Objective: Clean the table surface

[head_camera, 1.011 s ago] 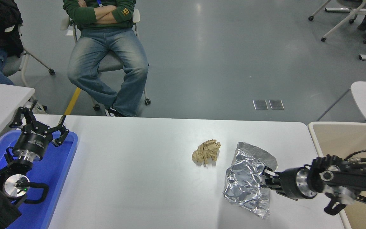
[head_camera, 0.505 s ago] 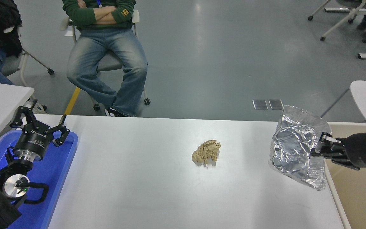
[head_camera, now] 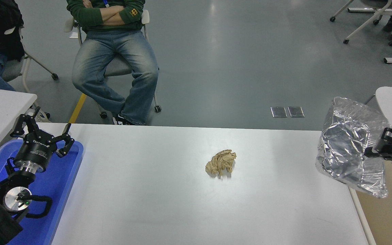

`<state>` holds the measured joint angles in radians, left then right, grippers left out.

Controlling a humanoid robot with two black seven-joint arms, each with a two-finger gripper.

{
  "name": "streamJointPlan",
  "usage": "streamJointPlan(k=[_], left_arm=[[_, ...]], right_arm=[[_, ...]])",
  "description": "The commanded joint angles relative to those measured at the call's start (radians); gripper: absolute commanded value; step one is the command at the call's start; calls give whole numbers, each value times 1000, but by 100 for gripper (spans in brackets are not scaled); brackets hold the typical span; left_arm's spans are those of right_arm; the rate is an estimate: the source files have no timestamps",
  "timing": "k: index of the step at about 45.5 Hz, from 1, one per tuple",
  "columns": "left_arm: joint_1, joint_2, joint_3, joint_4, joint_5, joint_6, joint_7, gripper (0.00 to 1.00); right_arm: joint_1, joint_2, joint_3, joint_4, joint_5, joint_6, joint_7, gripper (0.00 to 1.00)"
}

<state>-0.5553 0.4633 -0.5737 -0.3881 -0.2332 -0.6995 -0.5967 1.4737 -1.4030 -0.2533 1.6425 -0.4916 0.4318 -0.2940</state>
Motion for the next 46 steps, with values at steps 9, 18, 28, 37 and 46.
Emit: streamJointPlan(k=[9, 18, 28, 37, 46], left_arm=[[0, 0, 0, 0, 0, 0, 0, 100], [0, 0, 0, 0, 0, 0, 0, 100], [0, 0, 0, 0, 0, 0, 0, 100], [0, 0, 0, 0, 0, 0, 0, 100], [0, 0, 0, 0, 0, 0, 0, 100]], right_arm=[[-39, 44, -1, -151, -94, -31, 0, 0], [-108, 96, -3, -269, -91, -149, 1, 0], [-226, 191, 0, -426, -82, -261, 10, 0], [-337, 300, 17, -611, -51, -346, 13, 0], [-417, 412, 17, -794, 50, -401, 18, 0]])
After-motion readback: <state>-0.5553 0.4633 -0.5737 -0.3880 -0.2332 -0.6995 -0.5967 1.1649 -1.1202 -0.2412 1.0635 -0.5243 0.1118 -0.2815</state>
